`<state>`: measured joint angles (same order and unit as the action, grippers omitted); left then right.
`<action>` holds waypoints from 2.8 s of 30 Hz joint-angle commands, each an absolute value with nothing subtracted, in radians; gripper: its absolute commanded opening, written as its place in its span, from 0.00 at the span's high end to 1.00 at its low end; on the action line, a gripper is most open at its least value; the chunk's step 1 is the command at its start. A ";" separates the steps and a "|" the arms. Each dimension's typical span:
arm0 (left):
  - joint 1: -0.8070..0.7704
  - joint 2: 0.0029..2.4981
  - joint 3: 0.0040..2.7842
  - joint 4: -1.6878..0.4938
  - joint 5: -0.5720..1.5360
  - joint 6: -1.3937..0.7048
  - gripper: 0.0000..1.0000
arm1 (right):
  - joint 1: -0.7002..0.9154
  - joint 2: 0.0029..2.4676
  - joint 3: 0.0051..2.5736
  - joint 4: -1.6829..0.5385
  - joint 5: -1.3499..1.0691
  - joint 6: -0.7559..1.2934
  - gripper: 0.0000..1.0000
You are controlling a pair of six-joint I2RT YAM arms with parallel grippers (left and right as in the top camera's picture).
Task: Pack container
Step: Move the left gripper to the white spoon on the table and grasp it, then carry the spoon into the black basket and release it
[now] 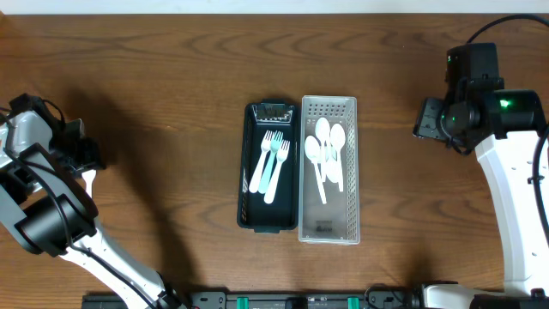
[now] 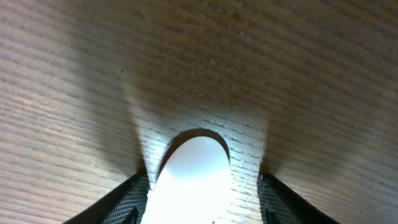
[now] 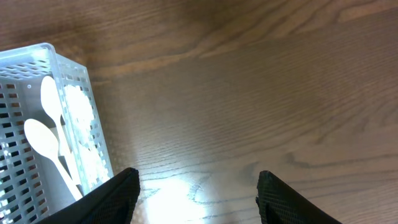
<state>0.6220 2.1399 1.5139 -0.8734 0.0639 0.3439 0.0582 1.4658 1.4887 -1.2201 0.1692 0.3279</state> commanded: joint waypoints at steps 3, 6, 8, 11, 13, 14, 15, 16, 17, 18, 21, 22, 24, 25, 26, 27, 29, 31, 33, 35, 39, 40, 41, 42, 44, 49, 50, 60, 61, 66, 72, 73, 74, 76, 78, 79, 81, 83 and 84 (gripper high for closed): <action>0.628 2.172 1.473 -0.886 0.072 0.331 0.54 | 0.051 1.466 1.483 -1.224 0.176 0.321 0.36; 0.628 2.172 1.473 -0.891 0.072 0.331 0.57 | 0.051 1.466 1.483 -1.224 0.176 0.321 0.36; 0.628 2.172 1.473 -0.893 0.072 0.331 0.59 | 0.051 1.466 1.483 -1.224 0.176 0.321 0.36; 0.628 2.172 1.473 -0.893 0.072 0.327 0.62 | 0.051 1.466 1.484 -1.224 0.176 0.321 0.36; 0.628 2.172 1.473 -0.895 0.072 0.327 0.64 | 0.051 1.466 1.483 -1.224 0.176 0.321 0.36; 0.628 2.172 1.473 -0.895 0.072 0.327 0.64 | 0.051 1.466 1.483 -1.224 0.176 0.321 0.36; 0.628 2.172 1.473 -0.895 0.072 0.327 0.64 | 0.051 1.466 1.483 -1.225 0.176 0.321 0.36; 0.628 2.172 1.473 -0.895 0.072 0.327 0.64 | 0.051 1.466 1.483 -1.227 0.176 0.321 0.36; 0.628 2.172 1.473 -0.895 0.072 0.327 0.64 | 0.051 1.466 1.483 -1.227 0.176 0.321 0.36; 0.628 2.172 1.473 -0.895 0.072 0.327 0.64 | 0.051 1.466 1.483 -1.227 0.176 0.320 0.36; 0.628 2.172 1.473 -0.896 0.072 0.327 0.70 | 0.051 1.466 1.483 -1.227 0.176 0.320 0.35; 0.628 2.172 1.473 -0.896 0.072 0.327 0.72 | 0.051 1.466 1.483 -1.227 0.176 0.321 0.36; 0.628 2.172 1.473 -0.896 0.072 0.327 0.77 | 0.051 1.466 1.483 -1.227 0.176 0.321 0.36; 0.628 2.172 1.473 -0.896 0.072 0.327 0.80 | 0.051 1.466 1.483 -1.227 0.176 0.321 0.36; 0.628 2.172 1.473 -0.896 0.072 0.327 0.81 | 0.051 1.466 1.483 -1.227 0.176 0.321 0.36; 0.628 2.172 1.473 -0.896 0.072 0.327 0.81 | 0.051 1.466 1.483 -1.227 0.176 0.320 0.36; 0.628 2.172 1.473 -0.896 0.072 0.327 0.82 | 0.051 1.466 1.483 -1.227 0.176 0.320 0.36; 0.628 2.172 1.473 -0.896 0.072 0.327 0.89 | 0.051 1.466 1.483 -1.227 0.177 0.320 0.36; 0.628 2.172 1.474 -0.896 0.072 0.327 0.94 | 0.051 1.466 1.483 -1.227 0.177 0.320 0.36; 0.628 2.167 1.474 -0.896 0.072 0.327 0.94 | 0.051 1.466 1.483 -1.227 0.177 0.320 0.35; 0.620 2.115 1.475 -0.897 0.072 0.324 0.94 | 0.051 1.466 1.483 -1.227 0.177 0.320 0.35; 0.613 2.095 1.477 -0.900 0.072 0.313 0.94 | 0.051 1.466 1.483 -1.226 0.177 0.320 0.35; 0.604 2.071 1.478 -0.904 0.072 0.298 0.94 | 0.051 1.466 1.483 -1.226 0.177 0.320 0.35; 0.591 2.040 1.479 -0.909 0.073 0.283 0.94 | 0.051 1.466 1.483 -1.224 0.177 0.320 0.36; 0.556 1.974 1.480 -0.931 0.073 0.271 0.94 | 0.051 1.466 1.484 -1.219 0.176 0.320 0.36; 0.425 1.790 1.494 -1.010 0.072 0.204 0.94 | 0.051 1.466 1.484 -1.203 0.176 0.321 0.36; 0.392 1.757 1.499 -1.029 0.073 0.182 0.94 | 0.051 1.466 1.484 -1.203 0.176 0.321 0.35; -0.138 1.525 1.536 -1.030 0.110 -0.048 0.94 | 0.051 1.466 1.484 -1.187 0.176 0.321 0.35; -0.188 1.524 1.536 -1.009 0.110 -0.070 0.94 | 0.051 1.466 1.484 -1.186 0.176 0.321 0.35; -0.381 1.577 1.536 -0.920 0.109 -0.171 0.94 | 0.051 1.466 1.484 -1.189 0.176 0.321 0.34; -0.472 1.737 1.533 -0.900 0.109 -0.178 0.94 | 0.051 1.466 1.484 -1.198 0.176 0.321 0.34; -0.477 1.765 1.531 -0.902 0.109 -0.179 0.94 | 0.051 1.466 1.484 -1.199 0.176 0.321 0.34; -0.480 1.797 1.528 -0.906 0.109 -0.179 0.94 | 0.051 1.466 1.484 -1.200 0.176 0.320 0.34; -0.481 1.848 1.527 -0.911 0.109 -0.178 0.94 | 0.051 1.466 1.484 -1.204 0.176 0.320 0.34; -0.481 1.898 1.527 -0.913 0.109 -0.178 0.94 | 0.051 1.466 1.484 -1.205 0.176 0.320 0.33; -0.481 1.913 1.527 -0.914 0.109 -0.178 0.94 | 0.051 1.466 1.484 -1.205 0.176 0.320 0.33; -0.481 1.933 1.527 -0.914 0.109 -0.178 0.94 | 0.051 1.466 1.484 -1.205 0.176 0.320 0.34; -0.481 1.936 1.527 -0.913 0.109 -0.178 0.94 | 0.051 1.466 1.484 -1.205 0.176 0.320 0.33; -0.481 1.935 1.527 -0.912 0.109 -0.178 0.94 | 0.051 1.466 1.484 -1.205 0.176 0.320 0.33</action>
<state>-0.4808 1.9430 1.5227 -0.9092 0.1131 -0.1654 0.0582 1.4658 1.4887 -1.2041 0.1692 0.3279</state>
